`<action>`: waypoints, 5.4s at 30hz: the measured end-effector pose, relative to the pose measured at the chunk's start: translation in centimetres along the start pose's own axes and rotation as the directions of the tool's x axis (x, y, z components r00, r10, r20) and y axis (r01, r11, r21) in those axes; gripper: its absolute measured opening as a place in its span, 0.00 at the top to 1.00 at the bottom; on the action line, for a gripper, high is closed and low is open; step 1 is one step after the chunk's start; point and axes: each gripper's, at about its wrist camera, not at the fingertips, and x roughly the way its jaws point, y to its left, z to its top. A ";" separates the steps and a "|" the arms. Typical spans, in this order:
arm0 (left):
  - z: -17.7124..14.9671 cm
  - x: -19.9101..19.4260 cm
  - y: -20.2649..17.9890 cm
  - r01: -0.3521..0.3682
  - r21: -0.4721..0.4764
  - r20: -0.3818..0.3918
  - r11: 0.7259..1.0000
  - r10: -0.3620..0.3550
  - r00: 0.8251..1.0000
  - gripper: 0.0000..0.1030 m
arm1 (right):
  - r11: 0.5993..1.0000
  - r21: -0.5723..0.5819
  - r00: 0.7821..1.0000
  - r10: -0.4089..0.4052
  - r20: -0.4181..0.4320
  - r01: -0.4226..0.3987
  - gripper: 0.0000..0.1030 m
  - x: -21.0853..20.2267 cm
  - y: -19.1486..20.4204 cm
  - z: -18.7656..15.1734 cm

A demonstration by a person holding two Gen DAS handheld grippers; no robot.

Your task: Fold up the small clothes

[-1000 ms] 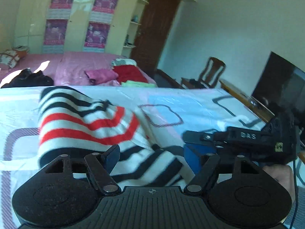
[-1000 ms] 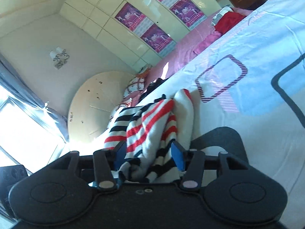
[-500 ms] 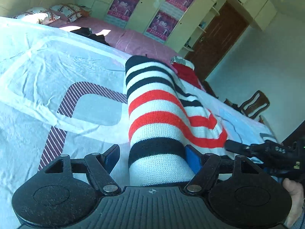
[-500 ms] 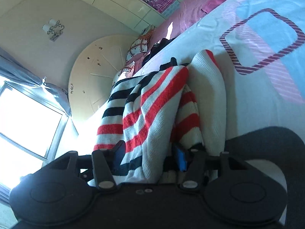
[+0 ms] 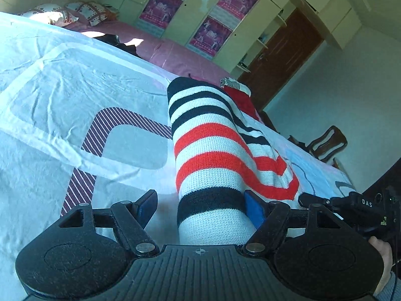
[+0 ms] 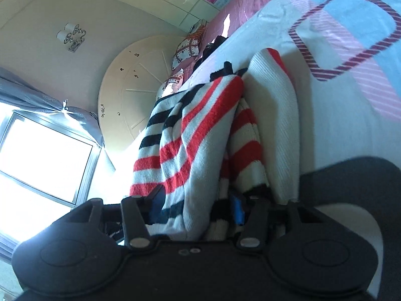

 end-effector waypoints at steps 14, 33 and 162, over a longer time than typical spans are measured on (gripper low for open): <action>-0.2 0.0 -3.6 -0.075 0.095 0.064 0.993 0.069 0.996 0.29 | 0.933 -0.310 0.978 -0.140 0.156 0.183 0.82 -1.5 5.7 -0.5; 2.2 -0.1 -5.3 -0.076 0.131 0.106 0.988 0.062 0.992 0.28 | 0.910 -0.254 0.928 -0.260 0.267 0.328 0.48 -4.6 3.2 -0.8; 2.3 4.7 -2.9 0.172 0.099 -0.252 0.980 -0.142 0.957 0.14 | 0.994 0.036 0.993 -0.103 0.052 0.101 0.32 -4.1 -2.4 -0.8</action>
